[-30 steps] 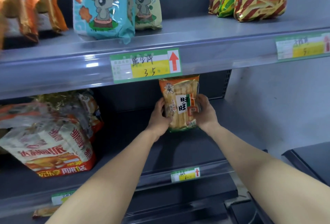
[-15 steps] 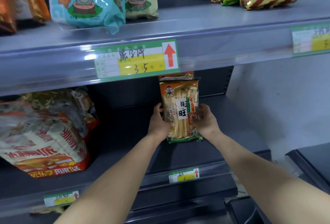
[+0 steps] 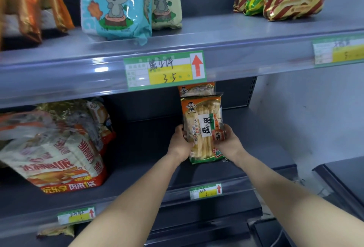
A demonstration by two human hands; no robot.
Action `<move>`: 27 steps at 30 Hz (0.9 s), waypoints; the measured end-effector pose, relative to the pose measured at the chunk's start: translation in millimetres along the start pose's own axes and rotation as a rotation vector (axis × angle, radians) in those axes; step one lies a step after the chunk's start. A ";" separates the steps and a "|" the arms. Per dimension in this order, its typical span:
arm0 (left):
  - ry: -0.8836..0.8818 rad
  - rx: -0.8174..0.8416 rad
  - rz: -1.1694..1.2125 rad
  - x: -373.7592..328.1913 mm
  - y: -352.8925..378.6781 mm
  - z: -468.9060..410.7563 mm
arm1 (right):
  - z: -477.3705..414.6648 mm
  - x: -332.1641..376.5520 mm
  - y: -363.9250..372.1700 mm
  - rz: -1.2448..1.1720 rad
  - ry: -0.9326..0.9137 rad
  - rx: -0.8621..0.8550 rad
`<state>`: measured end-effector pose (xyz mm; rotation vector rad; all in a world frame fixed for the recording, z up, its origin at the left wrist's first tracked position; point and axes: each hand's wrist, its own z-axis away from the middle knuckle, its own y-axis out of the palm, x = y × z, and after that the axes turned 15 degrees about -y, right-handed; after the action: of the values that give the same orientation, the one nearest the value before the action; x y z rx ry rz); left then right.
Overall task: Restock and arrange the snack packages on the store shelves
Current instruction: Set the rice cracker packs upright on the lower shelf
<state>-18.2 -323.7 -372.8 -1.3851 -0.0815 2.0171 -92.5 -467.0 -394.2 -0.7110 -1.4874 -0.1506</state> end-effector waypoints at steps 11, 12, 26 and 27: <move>0.015 0.052 -0.019 0.9 -0.6 9.4 | 11.4 0.1 -4.0 -0.008 0.031 0.017; 0.011 0.052 -0.016 1.0 -0.3 9.5 | 11.8 0.2 -4.4 -0.017 0.034 0.018; 0.178 -0.099 0.141 -21.4 -0.6 -2.8 | -28.5 26.1 2.9 0.127 -0.167 -0.161; 0.168 -0.100 0.130 -20.1 -0.1 -4.6 | -30.6 23.8 2.8 0.137 -0.158 -0.146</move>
<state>-10.2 -336.3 -358.6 -1.6559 -0.0190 2.0158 -62.2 -472.8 -370.5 -0.9589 -1.5832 -0.1006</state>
